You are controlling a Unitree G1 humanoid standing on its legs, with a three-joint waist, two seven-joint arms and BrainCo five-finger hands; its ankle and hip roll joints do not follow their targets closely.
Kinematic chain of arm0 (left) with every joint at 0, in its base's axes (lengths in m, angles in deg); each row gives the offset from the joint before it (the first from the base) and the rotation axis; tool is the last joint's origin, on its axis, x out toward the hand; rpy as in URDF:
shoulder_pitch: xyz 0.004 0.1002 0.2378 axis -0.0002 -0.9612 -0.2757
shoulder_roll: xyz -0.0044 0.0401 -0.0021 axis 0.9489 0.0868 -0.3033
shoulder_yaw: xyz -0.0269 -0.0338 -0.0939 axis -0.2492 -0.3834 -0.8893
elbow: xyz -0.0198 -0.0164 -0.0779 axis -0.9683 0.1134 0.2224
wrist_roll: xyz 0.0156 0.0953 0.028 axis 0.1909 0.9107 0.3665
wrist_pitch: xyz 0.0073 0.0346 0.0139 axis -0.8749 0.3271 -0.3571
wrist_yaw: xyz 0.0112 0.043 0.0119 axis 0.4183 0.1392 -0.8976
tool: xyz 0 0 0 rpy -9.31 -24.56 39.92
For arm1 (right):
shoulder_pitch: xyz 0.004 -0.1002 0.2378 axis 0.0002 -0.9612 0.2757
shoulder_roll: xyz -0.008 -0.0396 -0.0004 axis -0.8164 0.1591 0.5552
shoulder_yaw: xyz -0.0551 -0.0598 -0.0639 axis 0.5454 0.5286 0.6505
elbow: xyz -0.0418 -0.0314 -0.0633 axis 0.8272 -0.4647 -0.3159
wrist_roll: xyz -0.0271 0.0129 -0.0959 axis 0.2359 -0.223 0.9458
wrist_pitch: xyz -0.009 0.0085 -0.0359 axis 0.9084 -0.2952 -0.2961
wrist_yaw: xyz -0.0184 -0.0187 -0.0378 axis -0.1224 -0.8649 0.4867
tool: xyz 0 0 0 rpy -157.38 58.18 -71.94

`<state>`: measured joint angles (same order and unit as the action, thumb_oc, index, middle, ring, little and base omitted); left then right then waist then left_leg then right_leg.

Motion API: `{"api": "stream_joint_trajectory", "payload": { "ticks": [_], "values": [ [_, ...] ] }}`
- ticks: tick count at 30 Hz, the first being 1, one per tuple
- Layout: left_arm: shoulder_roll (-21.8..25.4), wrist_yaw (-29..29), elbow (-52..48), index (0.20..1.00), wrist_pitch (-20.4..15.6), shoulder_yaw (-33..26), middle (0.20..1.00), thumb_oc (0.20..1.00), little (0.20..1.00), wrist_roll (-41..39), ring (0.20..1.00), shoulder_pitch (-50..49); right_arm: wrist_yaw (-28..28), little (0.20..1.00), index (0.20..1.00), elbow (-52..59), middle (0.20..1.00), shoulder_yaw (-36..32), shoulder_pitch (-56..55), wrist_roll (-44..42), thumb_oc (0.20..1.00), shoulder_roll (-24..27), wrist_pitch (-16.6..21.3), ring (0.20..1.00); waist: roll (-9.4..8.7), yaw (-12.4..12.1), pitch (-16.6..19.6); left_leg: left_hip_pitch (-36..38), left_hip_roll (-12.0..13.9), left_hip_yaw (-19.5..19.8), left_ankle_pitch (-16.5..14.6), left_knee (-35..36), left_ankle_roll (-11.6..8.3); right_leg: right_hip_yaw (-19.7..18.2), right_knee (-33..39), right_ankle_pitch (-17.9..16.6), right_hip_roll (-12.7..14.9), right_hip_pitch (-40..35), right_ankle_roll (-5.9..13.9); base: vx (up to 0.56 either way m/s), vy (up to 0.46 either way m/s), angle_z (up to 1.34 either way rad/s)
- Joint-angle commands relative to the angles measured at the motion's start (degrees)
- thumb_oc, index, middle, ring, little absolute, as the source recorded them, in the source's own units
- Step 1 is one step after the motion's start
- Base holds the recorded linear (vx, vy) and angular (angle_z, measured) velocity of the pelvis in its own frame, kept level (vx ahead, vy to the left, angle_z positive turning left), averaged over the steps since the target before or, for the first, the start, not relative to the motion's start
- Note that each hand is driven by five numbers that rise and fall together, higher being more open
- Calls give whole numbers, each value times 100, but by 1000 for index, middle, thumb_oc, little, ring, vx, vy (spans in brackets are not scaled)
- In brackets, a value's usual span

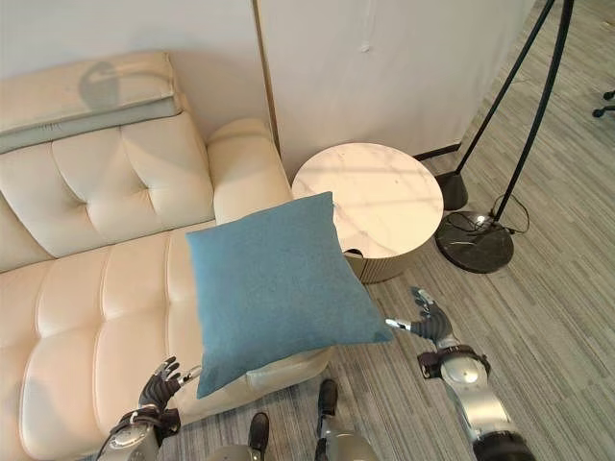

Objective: Pick up all the scattered cushions and arrange them neatly on the sofa.

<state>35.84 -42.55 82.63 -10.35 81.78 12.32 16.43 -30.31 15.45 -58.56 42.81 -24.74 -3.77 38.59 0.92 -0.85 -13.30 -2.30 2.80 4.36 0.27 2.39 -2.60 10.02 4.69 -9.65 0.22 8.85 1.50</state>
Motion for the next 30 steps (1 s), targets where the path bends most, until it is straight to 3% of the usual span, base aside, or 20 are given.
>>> {"api": "stream_joint_trajectory", "payload": {
  "ticks": [1, 6, 11, 12, 13, 19, 26, 30],
  "values": [
    [293, -243, -47, 1000, -448, 259, 1000, 1000, 1000, -429, 1000, 613, 130, 1000, 1000, -475, 1000, 486, 1067, -601, 1000, 71, 180, 1000, -87, -169, -85, -378, -348, -245, 349, 150, -170, -62, -564, 1112, 151, -87, 254, -73, -31, 30],
    [328, -519, 306, 1000, -627, 952, 1000, 1000, 1000, -540, 1000, 1925, 228, 1000, 1000, -1482, 1000, 1482, 2716, -771, 1000, -185, 172, 1000, 42, -212, -348, -803, -347, -239, 568, 212, -268, -56, -630, 1008, 132, 364, 254, -115, -17, 22],
    [70, -679, 1003, 1000, -588, 1637, 1000, 1000, 1000, -472, 1000, 3206, 317, 1000, 1000, -2208, 1000, 2259, 3828, -829, 1000, -976, 160, 1000, 84, -151, -517, -1006, -356, -262, 706, 227, -315, -109, -724, 968, 111, 563, 255, -48, 13, 4],
    [33, -685, 953, 200, -602, 1724, 200, 200, 200, -428, 200, 3282, 312, 438, 438, -2144, 438, 2357, 3824, -820, 438, -1083, 176, 438, 84, -133, -528, -1011, -360, -259, 718, 228, -319, -124, -729, 968, 103, 568, 253, -14, 29, -8],
    [-16, -684, 888, 200, -613, 1778, 200, 200, 200, -386, 200, 3318, 314, 200, 200, -2027, 200, 2431, 3768, -807, 200, -1192, 205, 200, 76, -109, -538, -1011, -357, -274, 723, 229, -324, -142, -737, 968, 102, 567, 254, 0, 40, -6],
    [-5, -567, -414, 200, -667, 1736, 200, 200, 200, -143, 200, 2653, 110, 200, 200, -434, 200, 2321, 2527, -562, 200, -1205, 399, 200, 0, 6, -430, -809, -351, -372, 594, 229, -278, -264, -713, 1000, 106, 397, 273, 24, 59, -2],
    [189, -228, -2084, 200, -661, 857, 200, 200, 200, -93, 200, 1044, -185, 200, 200, 1845, 200, 882, 422, -201, 200, -675, 715, 200, -125, 202, 71, -157, -368, -577, 187, 207, -109, -425, -597, 1063, 163, -221, 350, 96, 79, -13],
    [264, -53, -2926, 200, -592, 432, 200, 200, 200, 57, 200, 213, -296, 200, 200, 2840, 200, 211, -431, -8, 200, -741, 846, 200, -170, 289, 354, 187, -391, -722, -29, 147, 17, -645, -533, 1032, 177, -495, 417, 87, 148, -29]
  ]
}}
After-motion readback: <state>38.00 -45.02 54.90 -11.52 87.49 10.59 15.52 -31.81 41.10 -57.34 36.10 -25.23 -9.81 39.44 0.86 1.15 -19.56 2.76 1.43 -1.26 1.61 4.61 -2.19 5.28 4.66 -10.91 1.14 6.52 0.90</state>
